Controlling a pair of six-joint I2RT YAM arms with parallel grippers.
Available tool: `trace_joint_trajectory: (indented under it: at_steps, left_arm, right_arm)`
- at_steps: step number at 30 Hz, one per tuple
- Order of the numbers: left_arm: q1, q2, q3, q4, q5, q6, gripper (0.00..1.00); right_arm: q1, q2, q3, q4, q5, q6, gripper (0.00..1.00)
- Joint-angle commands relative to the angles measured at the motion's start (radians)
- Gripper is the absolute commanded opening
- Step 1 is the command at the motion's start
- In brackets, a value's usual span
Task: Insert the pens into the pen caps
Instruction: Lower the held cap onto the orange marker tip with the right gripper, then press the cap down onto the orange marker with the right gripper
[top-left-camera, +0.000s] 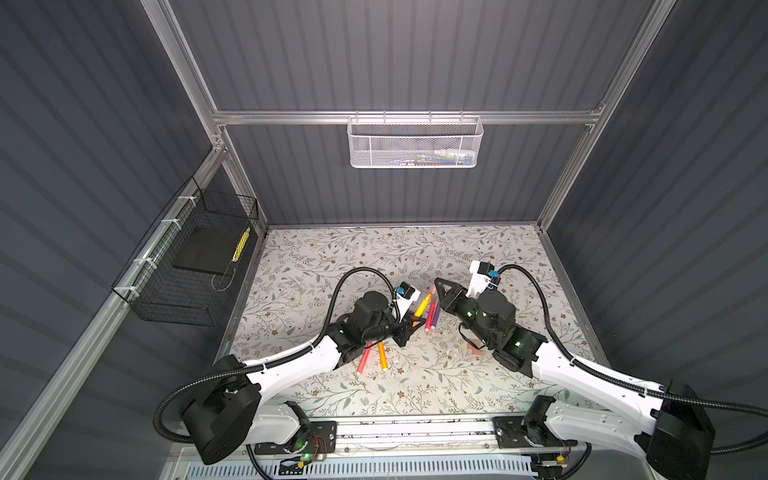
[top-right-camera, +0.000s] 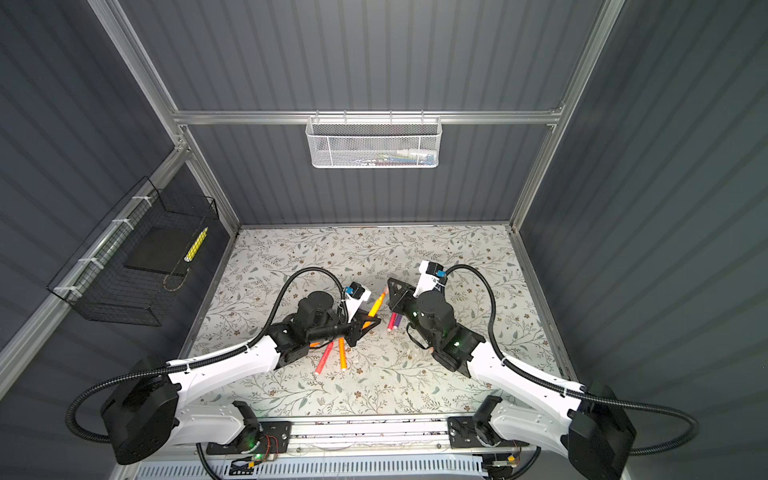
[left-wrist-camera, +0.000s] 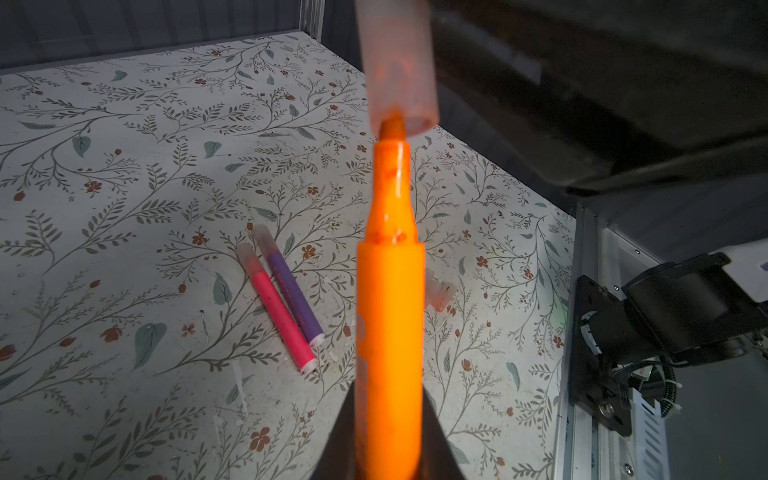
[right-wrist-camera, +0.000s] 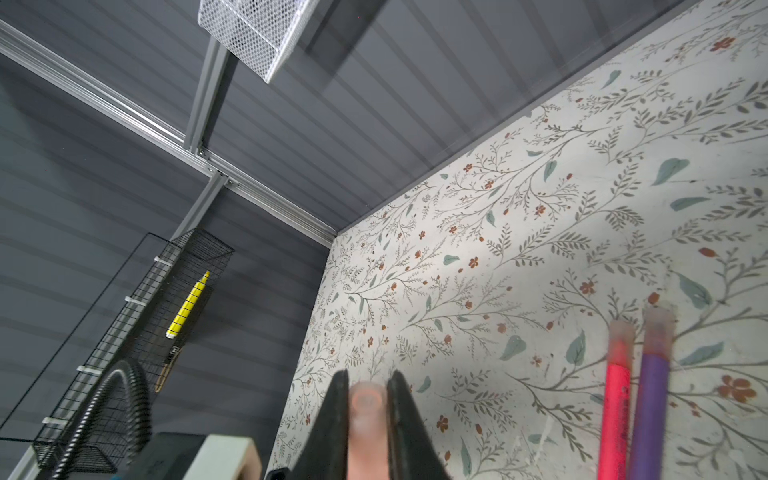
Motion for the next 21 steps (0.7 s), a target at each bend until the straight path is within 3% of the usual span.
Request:
trace_joint_trajectory:
  at_steps: [1,13,21]
  left_arm:
    - [0.0,-0.013,0.02,0.005,0.002,0.005,0.0]
    - [0.004,0.0,0.032,0.0,-0.027,-0.038,0.0]
    - [0.06,0.032,0.014,0.11,0.192,-0.129,0.0]
  right_arm:
    - [0.001,0.011,-0.007,0.026,0.002,0.004,0.0]
    - [0.035,0.013,-0.066,0.092,-0.016,0.053,0.0]
    - [0.106,0.061,-0.131,0.218,0.022,0.038,0.0]
